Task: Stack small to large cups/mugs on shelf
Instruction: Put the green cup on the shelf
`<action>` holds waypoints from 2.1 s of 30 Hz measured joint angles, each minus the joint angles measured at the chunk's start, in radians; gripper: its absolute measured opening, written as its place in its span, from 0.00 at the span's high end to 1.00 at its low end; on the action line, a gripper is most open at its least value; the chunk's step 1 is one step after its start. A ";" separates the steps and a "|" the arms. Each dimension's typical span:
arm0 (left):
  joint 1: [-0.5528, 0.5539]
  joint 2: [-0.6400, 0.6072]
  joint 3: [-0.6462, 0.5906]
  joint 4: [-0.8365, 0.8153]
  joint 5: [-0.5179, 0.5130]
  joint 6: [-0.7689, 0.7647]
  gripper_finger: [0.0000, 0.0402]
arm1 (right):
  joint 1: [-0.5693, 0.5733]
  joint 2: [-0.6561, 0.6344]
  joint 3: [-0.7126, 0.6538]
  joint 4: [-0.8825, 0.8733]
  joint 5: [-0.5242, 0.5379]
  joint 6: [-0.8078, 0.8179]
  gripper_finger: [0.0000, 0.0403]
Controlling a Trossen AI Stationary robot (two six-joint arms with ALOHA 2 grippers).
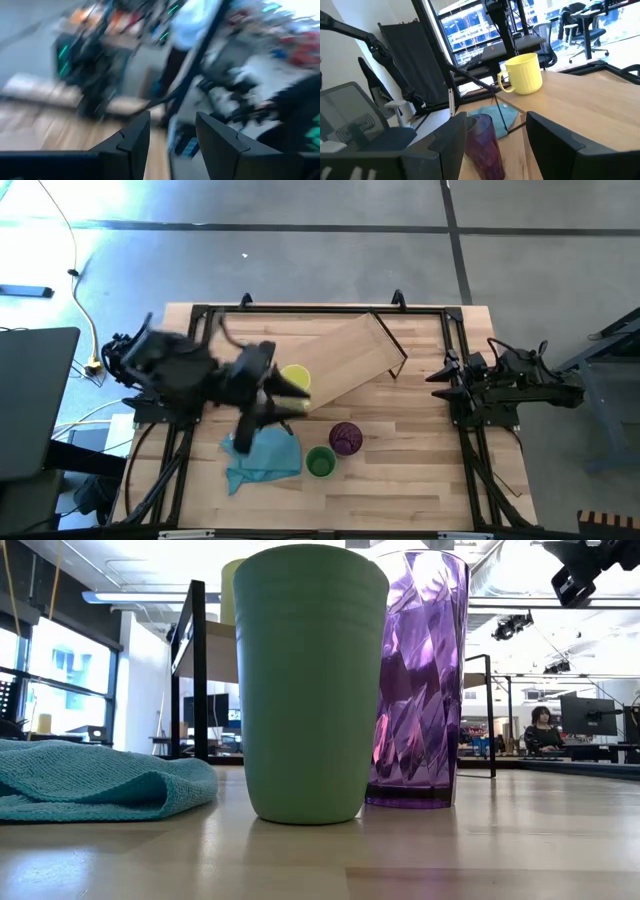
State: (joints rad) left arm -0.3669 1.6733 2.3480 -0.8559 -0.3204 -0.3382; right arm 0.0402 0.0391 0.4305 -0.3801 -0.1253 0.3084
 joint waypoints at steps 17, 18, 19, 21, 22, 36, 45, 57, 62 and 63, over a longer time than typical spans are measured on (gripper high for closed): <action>-0.170 0.118 0.001 0.393 0.310 0.477 0.63 | 0.000 0.000 0.000 0.039 0.000 0.021 0.51; -0.170 0.126 0.001 0.413 0.348 0.516 0.63 | 0.000 0.000 0.000 0.046 0.000 0.027 0.51; -0.170 0.132 0.001 0.424 0.381 0.548 0.63 | 0.000 0.000 0.000 0.050 0.000 0.031 0.51; -0.170 0.147 0.001 0.433 0.423 0.577 0.63 | 0.000 0.000 0.000 0.050 -0.001 0.032 0.51; -0.170 0.156 0.001 0.433 0.426 0.577 0.63 | 0.000 0.000 0.000 0.051 -0.001 0.038 0.51; -0.200 0.234 -0.192 0.578 0.077 0.334 0.63 | 0.000 0.000 -0.001 0.070 -0.051 0.165 0.51; -0.382 0.075 -0.391 0.734 -0.275 0.506 0.63 | 0.000 0.000 -0.001 0.143 -0.059 0.189 0.51; -0.395 -0.337 -0.877 0.975 -0.090 0.700 0.63 | 0.000 0.086 -0.001 0.314 0.000 0.192 0.51; -0.393 -0.598 -1.128 1.047 -0.038 0.638 0.63 | 0.000 0.229 -0.001 0.462 0.000 0.192 0.51; -0.393 -0.653 -1.173 1.049 -0.034 0.625 0.63 | 0.000 0.266 -0.001 0.509 0.000 0.192 0.51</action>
State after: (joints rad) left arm -0.7597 1.0205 1.1751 0.1927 -0.3543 0.2867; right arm 0.0402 0.3054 0.4297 0.1286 -0.1253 0.5007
